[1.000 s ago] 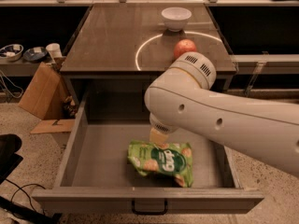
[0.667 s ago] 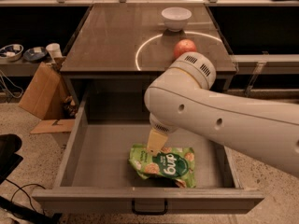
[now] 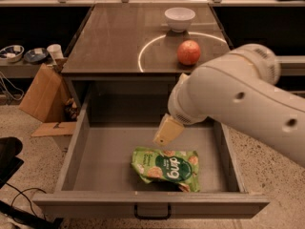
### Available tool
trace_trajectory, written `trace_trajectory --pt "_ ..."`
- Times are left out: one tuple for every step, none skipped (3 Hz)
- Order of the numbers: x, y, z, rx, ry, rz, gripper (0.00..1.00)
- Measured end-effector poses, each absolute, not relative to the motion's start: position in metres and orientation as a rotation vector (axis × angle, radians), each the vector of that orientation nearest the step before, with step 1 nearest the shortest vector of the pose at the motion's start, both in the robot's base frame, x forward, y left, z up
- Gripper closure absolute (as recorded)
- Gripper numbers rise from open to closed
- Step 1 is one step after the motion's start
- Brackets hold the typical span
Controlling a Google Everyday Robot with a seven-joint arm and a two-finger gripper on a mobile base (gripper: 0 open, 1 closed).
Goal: Place green rice chip bag into top drawer
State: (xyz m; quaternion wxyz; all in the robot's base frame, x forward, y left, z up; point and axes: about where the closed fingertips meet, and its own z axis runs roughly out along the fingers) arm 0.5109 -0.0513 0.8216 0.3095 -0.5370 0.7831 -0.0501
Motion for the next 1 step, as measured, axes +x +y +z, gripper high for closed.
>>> trace_trajectory --pt "0.517 -0.0384 0.8664 -1.299 1.896 -0.034 0.0"
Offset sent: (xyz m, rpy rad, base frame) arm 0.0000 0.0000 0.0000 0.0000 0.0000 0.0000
